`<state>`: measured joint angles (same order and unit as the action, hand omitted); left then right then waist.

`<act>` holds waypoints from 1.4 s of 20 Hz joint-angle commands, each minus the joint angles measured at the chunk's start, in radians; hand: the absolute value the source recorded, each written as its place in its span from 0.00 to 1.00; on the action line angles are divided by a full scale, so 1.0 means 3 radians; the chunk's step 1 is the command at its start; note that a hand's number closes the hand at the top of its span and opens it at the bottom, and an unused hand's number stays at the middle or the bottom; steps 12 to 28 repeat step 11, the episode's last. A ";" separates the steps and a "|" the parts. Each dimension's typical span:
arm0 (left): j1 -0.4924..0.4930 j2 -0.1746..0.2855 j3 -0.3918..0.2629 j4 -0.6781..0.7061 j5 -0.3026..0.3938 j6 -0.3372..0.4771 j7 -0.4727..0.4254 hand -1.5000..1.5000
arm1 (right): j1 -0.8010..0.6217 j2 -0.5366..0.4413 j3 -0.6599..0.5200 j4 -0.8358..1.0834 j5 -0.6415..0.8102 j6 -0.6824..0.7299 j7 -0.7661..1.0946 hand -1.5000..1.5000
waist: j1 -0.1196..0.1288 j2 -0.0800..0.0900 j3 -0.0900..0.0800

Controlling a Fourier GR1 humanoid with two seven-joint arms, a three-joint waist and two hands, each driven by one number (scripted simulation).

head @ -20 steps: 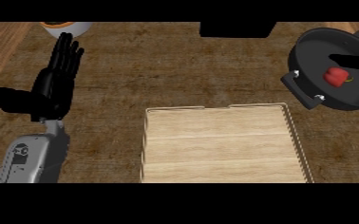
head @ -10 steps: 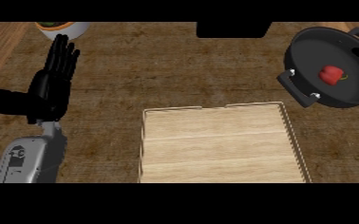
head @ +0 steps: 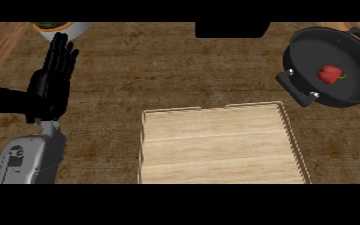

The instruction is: Pick the bell pepper from the tray and place it in the pot

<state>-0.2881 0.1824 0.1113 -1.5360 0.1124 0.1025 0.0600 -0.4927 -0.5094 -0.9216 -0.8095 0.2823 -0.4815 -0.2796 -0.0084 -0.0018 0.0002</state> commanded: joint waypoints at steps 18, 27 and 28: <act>0.0172 -0.0057 -0.0015 0.0018 -0.0058 -0.0077 -0.0156 0.50 | 0.1224 -0.0096 -0.0241 -0.0725 -0.0846 0.0592 -0.0067 0.00 | 0.0002 0.0001 -0.0002; 0.0172 -0.0057 -0.0015 0.0018 -0.0058 -0.0077 -0.0156 0.50 | 0.1224 -0.0096 -0.0241 -0.0725 -0.0846 0.0592 -0.0067 0.00 | 0.0002 0.0001 -0.0002; 0.0172 -0.0057 -0.0015 0.0018 -0.0058 -0.0077 -0.0156 0.50 | 0.1224 -0.0096 -0.0241 -0.0725 -0.0846 0.0592 -0.0067 0.00 | 0.0002 0.0001 -0.0002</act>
